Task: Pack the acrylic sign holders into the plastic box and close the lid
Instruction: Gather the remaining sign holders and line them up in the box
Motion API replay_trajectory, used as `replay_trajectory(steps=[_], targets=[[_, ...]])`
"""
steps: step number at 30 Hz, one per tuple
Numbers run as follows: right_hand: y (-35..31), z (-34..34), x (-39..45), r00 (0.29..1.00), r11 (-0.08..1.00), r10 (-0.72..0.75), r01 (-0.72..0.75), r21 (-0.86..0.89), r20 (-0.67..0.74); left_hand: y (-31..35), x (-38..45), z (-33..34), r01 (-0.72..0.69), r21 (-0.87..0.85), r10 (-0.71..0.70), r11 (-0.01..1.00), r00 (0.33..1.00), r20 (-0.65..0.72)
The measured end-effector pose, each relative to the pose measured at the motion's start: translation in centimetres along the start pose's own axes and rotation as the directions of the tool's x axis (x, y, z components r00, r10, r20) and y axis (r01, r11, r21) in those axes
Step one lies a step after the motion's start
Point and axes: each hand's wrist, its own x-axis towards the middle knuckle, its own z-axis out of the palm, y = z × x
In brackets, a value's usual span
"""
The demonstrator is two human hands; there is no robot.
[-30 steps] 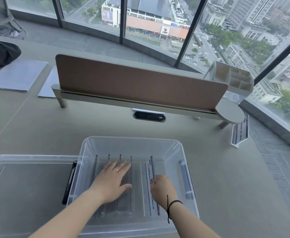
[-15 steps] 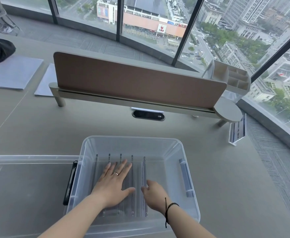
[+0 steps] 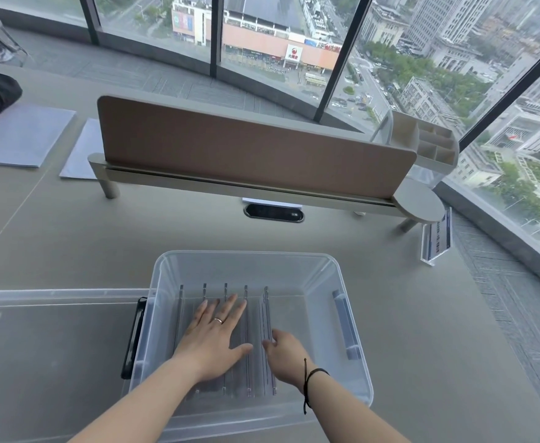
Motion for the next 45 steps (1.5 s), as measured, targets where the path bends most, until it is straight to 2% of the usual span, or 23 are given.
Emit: replay_trajectory(steps=[11,18,31,38,42,45], targets=[[-0.4,0.1,-0.2,0.999,0.997,0.044,-0.044,0.067,0.006,0.2,-0.3,-0.4,-0.017,0.023,0.016,1.0,1.0,0.012],[-0.1,1.2,-0.9,0.999,0.999,0.027,-0.026,0.035,-0.025,0.0,-0.2,-0.2,-0.014,0.008,0.013,1.0,1.0,0.02],[0.8,-1.9,-2.2,0.989,0.925,0.12,-0.079,0.372,-0.088,-0.2,-0.3,-0.1,-0.019,0.015,0.018,1.0,0.999,0.033],[1.5,-3.1,-3.5,0.99,0.897,0.102,-0.05,0.44,-0.097,0.0,-0.3,-0.1,0.003,-0.01,-0.003,1.0,1.0,0.019],[1.8,-4.2,-3.9,0.993,0.922,0.086,-0.049,0.384,-0.081,0.9,-0.1,-1.0,0.039,-0.091,-0.037,0.995,0.999,0.032],[1.7,-5.5,-4.0,0.993,0.909,0.066,-0.019,0.416,-0.101,2.6,0.3,-2.0,0.069,-0.197,-0.084,0.978,0.994,-0.071]])
